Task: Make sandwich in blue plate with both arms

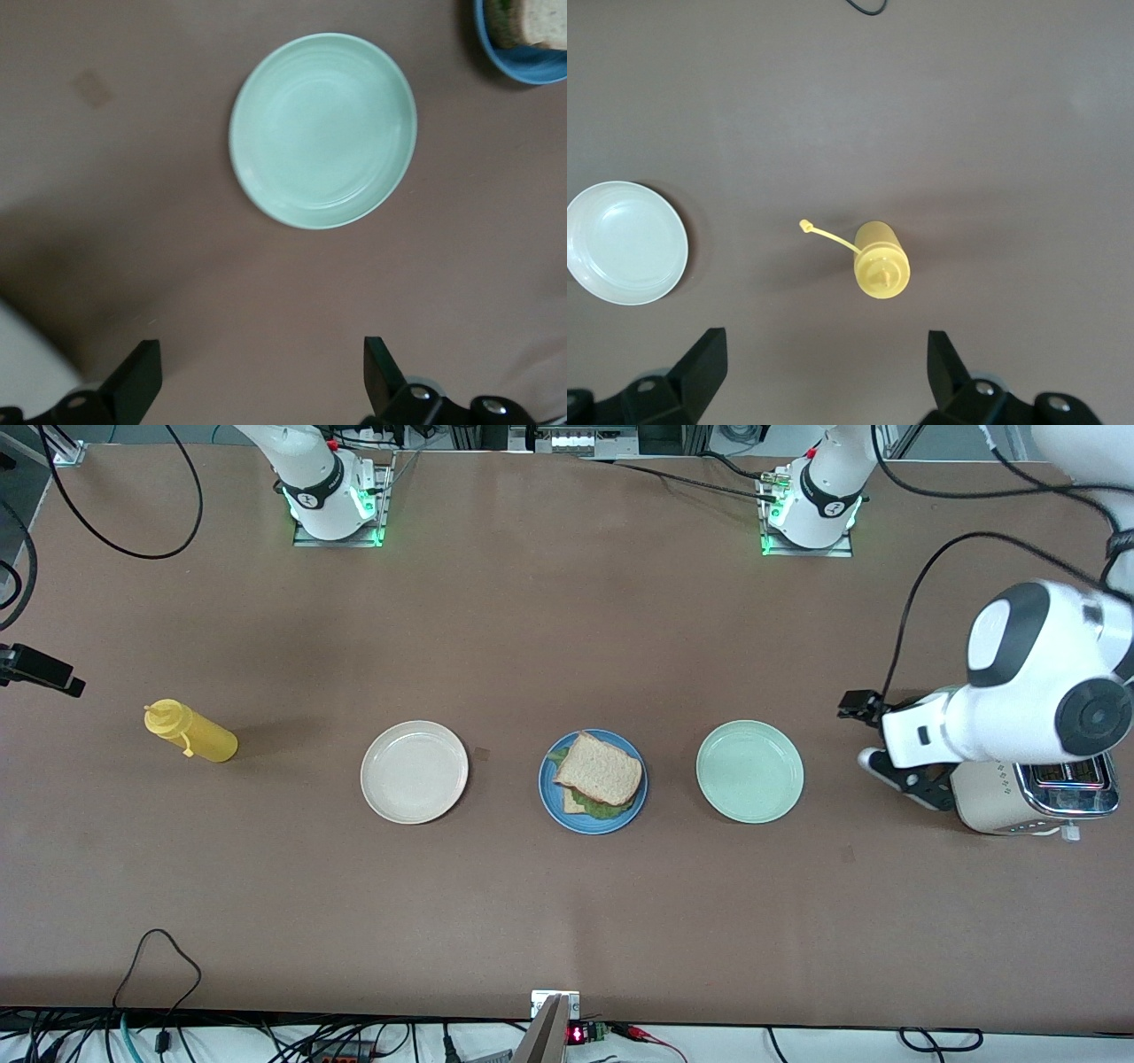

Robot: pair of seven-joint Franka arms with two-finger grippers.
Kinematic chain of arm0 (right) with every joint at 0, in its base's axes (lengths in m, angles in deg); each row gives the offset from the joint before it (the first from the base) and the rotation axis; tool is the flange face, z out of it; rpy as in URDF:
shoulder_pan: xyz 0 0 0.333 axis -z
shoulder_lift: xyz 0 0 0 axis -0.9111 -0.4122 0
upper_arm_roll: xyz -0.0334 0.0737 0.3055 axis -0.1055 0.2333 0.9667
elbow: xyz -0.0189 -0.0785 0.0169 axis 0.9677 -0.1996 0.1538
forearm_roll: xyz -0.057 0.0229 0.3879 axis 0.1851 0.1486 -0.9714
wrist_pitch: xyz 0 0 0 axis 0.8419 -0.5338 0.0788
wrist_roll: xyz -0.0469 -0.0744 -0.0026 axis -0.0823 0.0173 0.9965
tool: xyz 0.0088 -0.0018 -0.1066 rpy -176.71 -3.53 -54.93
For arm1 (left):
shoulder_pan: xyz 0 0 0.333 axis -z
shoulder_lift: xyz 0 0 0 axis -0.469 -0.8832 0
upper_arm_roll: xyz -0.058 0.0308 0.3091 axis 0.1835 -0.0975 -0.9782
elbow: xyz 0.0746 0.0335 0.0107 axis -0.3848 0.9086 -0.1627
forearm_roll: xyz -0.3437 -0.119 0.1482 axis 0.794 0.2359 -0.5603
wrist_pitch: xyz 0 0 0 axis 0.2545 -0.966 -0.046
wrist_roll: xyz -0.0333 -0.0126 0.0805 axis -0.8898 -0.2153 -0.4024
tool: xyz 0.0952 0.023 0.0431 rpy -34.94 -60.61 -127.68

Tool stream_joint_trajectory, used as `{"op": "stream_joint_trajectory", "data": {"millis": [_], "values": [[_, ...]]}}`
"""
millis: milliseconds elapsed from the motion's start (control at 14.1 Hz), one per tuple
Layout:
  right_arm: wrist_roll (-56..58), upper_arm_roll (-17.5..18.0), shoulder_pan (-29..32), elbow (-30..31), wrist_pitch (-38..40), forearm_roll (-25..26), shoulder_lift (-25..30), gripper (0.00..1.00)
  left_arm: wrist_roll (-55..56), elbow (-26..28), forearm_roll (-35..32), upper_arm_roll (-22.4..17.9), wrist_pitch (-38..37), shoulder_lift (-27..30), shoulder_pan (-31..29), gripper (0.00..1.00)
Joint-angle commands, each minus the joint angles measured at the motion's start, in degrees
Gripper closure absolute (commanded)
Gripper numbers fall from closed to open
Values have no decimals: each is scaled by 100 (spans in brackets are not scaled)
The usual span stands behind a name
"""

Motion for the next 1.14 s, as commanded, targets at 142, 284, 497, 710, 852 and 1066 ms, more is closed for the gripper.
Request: {"op": "stream_joint_trajectory", "data": {"millis": [142, 284, 497, 710, 852, 1066], "values": [[-32, -106, -307, 183, 34, -4, 205, 0, 76, 301, -95, -1894, -100, 1490, 1354, 0], [-76, -98, -325, 840, -324, 5, 617, 0, 443, 520, 290, -2737, -100, 1982, 1942, 0], [-68, -98, -333, 1625, -564, 154, 1215, 0, 762, 539, 670, -2979, -126, 2335, 2042, 0], [-85, -63, -334, 1811, -485, 181, 1497, 0, 771, 539, 653, -2988, -170, 2380, 2042, 0], [-76, -62, -333, 1811, -397, 190, 1515, 0, 779, 539, 635, -2988, -170, 2380, 2042, 0], [-76, 43, -334, 1740, -141, 269, 1481, 0, 779, 522, 635, -2988, -240, 2380, 2033, 0]]}}
